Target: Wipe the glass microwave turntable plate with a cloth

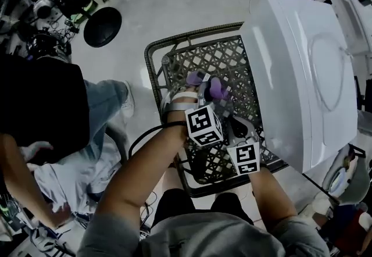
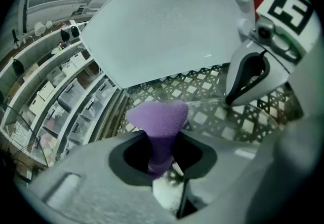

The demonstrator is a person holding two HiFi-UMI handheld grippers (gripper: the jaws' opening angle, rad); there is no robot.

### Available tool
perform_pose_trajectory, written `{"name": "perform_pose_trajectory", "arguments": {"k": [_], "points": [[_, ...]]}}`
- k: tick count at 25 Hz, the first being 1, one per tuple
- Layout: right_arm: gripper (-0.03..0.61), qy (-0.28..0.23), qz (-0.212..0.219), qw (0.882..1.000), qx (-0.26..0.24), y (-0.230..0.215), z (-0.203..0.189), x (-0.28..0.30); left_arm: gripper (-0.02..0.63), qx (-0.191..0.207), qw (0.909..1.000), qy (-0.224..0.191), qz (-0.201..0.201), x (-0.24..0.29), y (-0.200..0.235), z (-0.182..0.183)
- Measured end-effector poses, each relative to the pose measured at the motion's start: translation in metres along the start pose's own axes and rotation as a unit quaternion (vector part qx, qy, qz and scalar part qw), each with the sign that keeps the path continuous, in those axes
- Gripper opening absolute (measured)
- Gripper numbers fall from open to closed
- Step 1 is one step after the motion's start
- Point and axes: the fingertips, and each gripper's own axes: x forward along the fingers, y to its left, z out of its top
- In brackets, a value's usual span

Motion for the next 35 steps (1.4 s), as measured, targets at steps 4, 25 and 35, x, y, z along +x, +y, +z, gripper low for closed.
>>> {"name": "perform_pose_trajectory", "arguments": {"k": [4,25,35], "points": [[0.006,0.002,0.003,1.0,0.0,0.001,-0.001,0.0,0.106,-0.002,0.9995,0.03,0.005,-0.012,0.008,-0.03],[0.006,0.001,0.002,1.0,0.001,-0.001,-0.002,0.001,0.104,-0.083,0.9958,-0.014,-0.036,-0.037,-0.015,0.009],[0.006,0.002,0.002,1.0,-0.003,0.001,-0.001,0.0,0.104,-0.106,0.9818,-0.047,-0.151,0.002,-0.075,0.088]]}}
